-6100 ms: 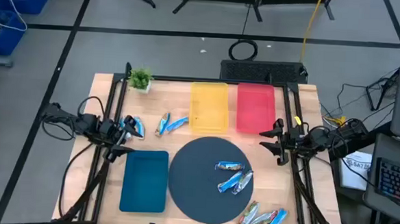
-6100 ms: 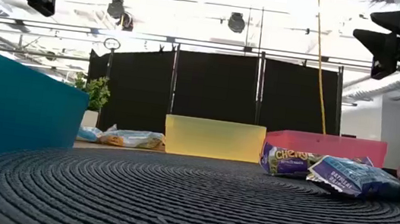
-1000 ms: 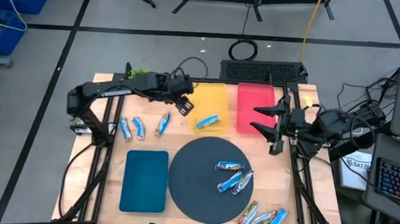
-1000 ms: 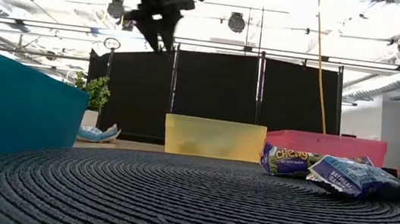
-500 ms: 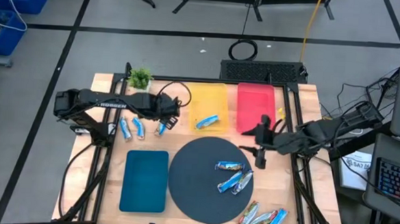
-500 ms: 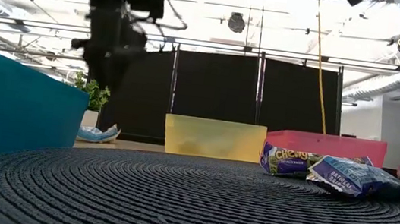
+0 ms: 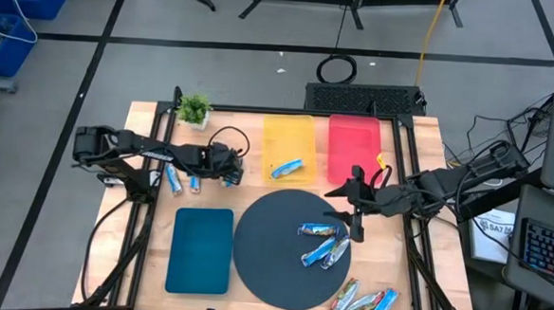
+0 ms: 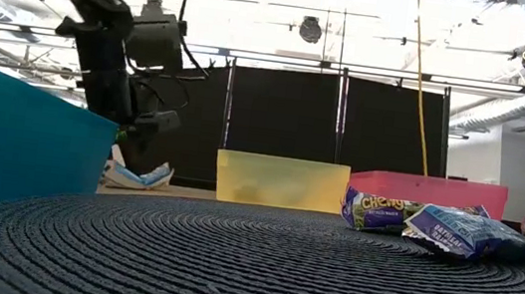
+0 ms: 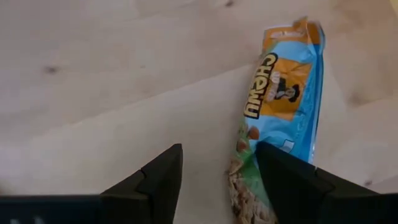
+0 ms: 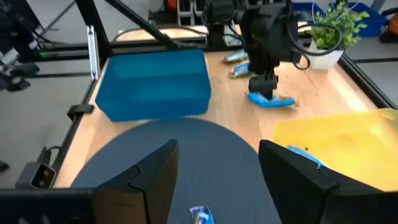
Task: Pick and place Granola Bars by type
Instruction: Put the yellow granola bar into the yellow bin
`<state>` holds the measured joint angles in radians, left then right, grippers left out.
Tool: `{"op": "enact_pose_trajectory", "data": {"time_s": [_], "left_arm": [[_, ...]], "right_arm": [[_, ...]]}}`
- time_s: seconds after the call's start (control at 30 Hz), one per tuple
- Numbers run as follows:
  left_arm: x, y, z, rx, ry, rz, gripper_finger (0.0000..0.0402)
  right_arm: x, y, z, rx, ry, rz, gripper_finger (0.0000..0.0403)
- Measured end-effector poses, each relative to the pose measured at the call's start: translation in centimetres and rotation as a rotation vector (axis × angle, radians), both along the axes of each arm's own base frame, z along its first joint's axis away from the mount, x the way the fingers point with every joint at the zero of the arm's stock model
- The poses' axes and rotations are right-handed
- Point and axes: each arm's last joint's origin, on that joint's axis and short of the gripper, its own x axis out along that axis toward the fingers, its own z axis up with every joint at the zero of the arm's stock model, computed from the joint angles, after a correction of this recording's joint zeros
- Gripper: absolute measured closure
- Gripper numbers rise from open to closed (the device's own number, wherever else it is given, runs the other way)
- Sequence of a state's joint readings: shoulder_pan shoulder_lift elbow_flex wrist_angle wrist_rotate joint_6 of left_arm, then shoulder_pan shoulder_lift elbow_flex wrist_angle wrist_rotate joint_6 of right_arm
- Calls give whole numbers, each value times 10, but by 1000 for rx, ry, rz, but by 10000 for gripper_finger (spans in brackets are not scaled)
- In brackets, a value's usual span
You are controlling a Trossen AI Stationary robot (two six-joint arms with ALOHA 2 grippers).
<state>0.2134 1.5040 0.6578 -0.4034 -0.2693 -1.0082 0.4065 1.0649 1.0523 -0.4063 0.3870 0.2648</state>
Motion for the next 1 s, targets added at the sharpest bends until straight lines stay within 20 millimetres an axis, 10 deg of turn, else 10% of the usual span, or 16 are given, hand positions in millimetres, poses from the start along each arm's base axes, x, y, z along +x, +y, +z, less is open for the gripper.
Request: {"op": "enact_pose_trajectory", "data": {"time_s": [0.43,1.0], "left_arm": [[22,-12,37,-8,-64,-131,248],[19,-25,35,39,-16,-108,249]], "right_arm": [[0,0,0,10,1,-5,188],[0,1,0,22,7,25,188]]}}
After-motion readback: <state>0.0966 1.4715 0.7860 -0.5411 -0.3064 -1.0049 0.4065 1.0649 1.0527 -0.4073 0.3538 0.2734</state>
